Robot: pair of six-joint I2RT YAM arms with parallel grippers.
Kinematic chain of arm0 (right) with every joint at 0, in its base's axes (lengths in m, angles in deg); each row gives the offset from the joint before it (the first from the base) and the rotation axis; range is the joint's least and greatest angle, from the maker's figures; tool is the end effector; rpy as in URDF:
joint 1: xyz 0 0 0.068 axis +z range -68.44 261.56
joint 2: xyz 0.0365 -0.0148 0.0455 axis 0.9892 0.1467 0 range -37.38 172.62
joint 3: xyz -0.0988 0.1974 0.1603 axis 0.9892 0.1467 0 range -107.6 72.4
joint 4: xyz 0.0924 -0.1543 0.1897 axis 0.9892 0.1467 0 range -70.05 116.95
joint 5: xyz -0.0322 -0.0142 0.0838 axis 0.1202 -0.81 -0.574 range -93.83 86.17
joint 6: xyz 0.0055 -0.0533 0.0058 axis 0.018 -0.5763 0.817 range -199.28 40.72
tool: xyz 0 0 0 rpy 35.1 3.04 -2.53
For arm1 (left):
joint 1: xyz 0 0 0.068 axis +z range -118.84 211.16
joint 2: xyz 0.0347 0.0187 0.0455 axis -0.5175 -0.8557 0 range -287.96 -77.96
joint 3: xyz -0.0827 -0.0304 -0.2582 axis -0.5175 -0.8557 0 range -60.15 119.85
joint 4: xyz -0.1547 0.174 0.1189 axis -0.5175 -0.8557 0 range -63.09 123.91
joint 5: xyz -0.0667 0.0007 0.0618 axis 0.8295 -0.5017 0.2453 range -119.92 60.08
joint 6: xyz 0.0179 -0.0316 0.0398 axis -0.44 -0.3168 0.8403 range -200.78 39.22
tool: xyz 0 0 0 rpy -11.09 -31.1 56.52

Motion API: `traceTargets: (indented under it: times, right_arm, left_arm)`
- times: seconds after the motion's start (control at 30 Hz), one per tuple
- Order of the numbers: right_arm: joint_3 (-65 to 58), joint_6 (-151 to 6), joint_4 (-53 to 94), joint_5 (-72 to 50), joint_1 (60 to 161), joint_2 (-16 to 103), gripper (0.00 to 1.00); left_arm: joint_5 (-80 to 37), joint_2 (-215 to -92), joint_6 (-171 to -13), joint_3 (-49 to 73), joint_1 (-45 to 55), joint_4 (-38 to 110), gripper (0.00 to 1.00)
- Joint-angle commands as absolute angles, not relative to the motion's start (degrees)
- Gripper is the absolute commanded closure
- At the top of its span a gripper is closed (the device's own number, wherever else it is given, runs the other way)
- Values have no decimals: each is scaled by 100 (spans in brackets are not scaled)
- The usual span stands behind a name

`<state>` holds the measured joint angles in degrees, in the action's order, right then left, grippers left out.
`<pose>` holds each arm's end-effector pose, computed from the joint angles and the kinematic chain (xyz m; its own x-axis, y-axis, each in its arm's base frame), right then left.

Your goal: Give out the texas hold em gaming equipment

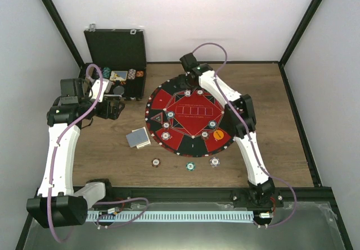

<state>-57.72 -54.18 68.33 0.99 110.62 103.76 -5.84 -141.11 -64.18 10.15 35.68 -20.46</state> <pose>0.4675 0.2563 0.1970 -0.8708 -0.0002 -0.4917 -0.0852 0.9849 0.1505 0.2092 0.0020 0.3609 -0.6429 0.2109 -0.7363 0.4048 0.9097 -0.0929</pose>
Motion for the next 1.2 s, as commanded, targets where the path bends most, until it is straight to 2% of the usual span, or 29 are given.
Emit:
traceTargets:
  times: [0.0,0.3,0.43,0.57,0.77,1.17]
  right_arm:
    - [-5050,-5478,6790,559,11399,8814,30]
    - [-497,-4628,5865,844,12321,5606,21]
    - [1163,-3930,6017,834,12649,4610,20]
    - [2301,-3347,6240,763,12912,3772,19]
    - [3164,-2806,6352,526,13193,3086,18]
    - [3236,-2671,6286,581,13359,3837,18]
  left_arm:
    - [-585,-14050,-6347,1174,3598,-2127,0]
    - [-417,-14068,-6383,1163,3599,-2120,0]
    - [-321,-14072,-6416,1148,3600,-2106,0]
    - [-286,-14052,-6417,1124,3595,-2115,0]
    - [-234,-14036,-6423,1126,3600,-2120,0]
    - [-272,-14042,-6378,1208,3601,-2172,0]
